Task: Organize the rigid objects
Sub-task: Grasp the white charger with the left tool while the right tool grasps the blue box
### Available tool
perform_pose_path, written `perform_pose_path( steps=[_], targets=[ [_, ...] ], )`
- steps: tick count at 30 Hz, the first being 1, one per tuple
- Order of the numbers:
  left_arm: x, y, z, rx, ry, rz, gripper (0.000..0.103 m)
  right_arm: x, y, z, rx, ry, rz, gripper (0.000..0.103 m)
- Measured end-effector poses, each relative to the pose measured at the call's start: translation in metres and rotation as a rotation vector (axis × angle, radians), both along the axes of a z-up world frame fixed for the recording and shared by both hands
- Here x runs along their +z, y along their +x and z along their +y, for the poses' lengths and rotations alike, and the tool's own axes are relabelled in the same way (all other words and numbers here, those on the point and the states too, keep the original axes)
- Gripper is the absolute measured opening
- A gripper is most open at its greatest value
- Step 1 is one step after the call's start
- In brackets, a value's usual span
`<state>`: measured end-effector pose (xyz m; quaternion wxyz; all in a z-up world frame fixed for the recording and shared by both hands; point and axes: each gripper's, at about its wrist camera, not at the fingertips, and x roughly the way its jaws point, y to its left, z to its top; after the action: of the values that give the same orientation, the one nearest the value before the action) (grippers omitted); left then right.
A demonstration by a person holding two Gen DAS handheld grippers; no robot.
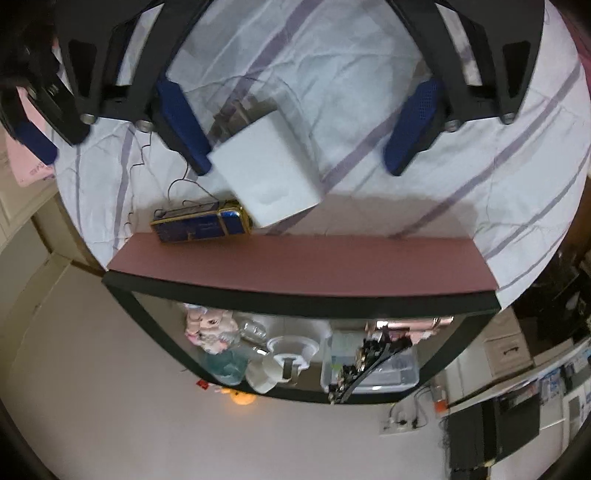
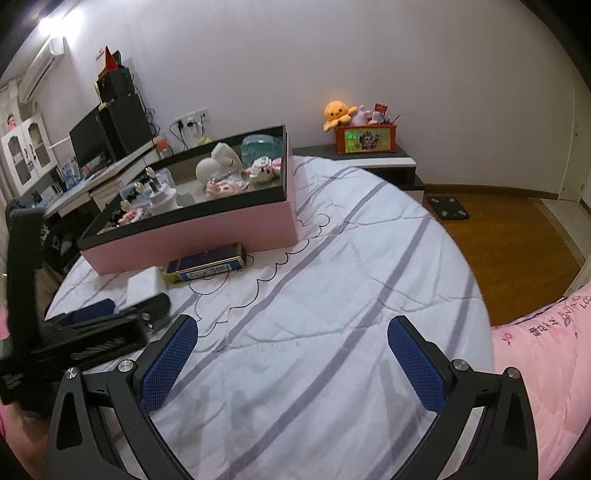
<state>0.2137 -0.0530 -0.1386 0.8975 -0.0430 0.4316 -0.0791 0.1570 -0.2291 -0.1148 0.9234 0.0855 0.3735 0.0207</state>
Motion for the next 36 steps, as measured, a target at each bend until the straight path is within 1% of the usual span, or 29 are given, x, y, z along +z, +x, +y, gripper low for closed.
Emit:
perform_pose_path(
  steps=[1,2,3,5,8,11,14,16,17,18,19,20,22,23,26,29,33,35,36],
  targets=[
    [0.0,0.0,0.002,-0.015,0.003,-0.002,0.075,-0.001,0.003,0.002,0.006,0.001,0.005,0.103],
    [0.001,-0.002,0.004,-0.027,0.005,-0.008,0.062,-0.001,0.006,0.004,0.011,0.0,0.007,0.103],
    [0.001,-0.003,0.006,-0.035,0.005,-0.01,0.054,-0.001,0.009,0.006,0.019,-0.003,0.008,0.103],
    [0.002,-0.006,0.015,-0.06,-0.018,-0.01,0.051,-0.001,0.013,0.012,0.029,-0.009,0.013,0.103],
    [0.005,-0.012,0.027,-0.076,-0.024,-0.024,0.046,0.0,0.019,0.022,0.045,-0.021,0.021,0.103],
    [0.007,-0.021,0.037,-0.077,-0.025,-0.04,0.044,0.0,0.027,0.035,0.069,-0.034,0.03,0.103],
    [0.007,-0.022,0.045,-0.062,-0.025,-0.041,0.044,-0.002,0.038,0.048,0.092,-0.058,0.047,0.103],
    [0.005,-0.016,0.047,-0.046,-0.006,-0.028,0.061,-0.002,0.043,0.055,0.09,-0.073,0.055,0.103],
    [0.005,-0.011,0.047,-0.041,-0.002,-0.027,0.078,-0.002,0.045,0.056,0.087,-0.075,0.057,0.103],
    [0.004,-0.007,0.048,-0.041,-0.006,-0.028,0.079,-0.002,0.046,0.057,0.084,-0.076,0.057,0.103],
    [0.003,-0.003,0.047,-0.046,-0.01,-0.024,0.078,-0.002,0.049,0.057,0.077,-0.078,0.06,0.103],
    [0.002,0.001,0.047,-0.054,-0.02,-0.019,0.075,-0.003,0.051,0.058,0.075,-0.08,0.064,0.103],
    [0.003,0.001,0.051,-0.059,-0.039,-0.025,0.055,-0.006,0.056,0.06,0.075,-0.085,0.079,0.103],
    [0.003,0.0,0.052,-0.068,-0.054,-0.025,0.042,-0.007,0.059,0.061,0.079,-0.085,0.081,0.103],
    [0.004,-0.006,0.057,-0.061,-0.075,-0.034,0.042,-0.009,0.067,0.067,0.1,-0.083,0.091,0.103],
    [0.006,-0.016,0.067,-0.026,-0.067,-0.053,0.042,-0.012,0.075,0.076,0.118,-0.097,0.103,0.103],
    [0.005,-0.018,0.073,-0.012,-0.08,-0.052,0.042,-0.021,0.088,0.083,0.1,-0.129,0.139,0.103],
    [0.005,-0.018,0.071,-0.015,-0.068,-0.053,0.042,-0.022,0.091,0.087,0.115,-0.139,0.142,0.103],
    [0.005,-0.018,0.069,-0.019,-0.06,-0.055,0.042,-0.022,0.091,0.088,0.125,-0.137,0.142,0.1]
  ],
)
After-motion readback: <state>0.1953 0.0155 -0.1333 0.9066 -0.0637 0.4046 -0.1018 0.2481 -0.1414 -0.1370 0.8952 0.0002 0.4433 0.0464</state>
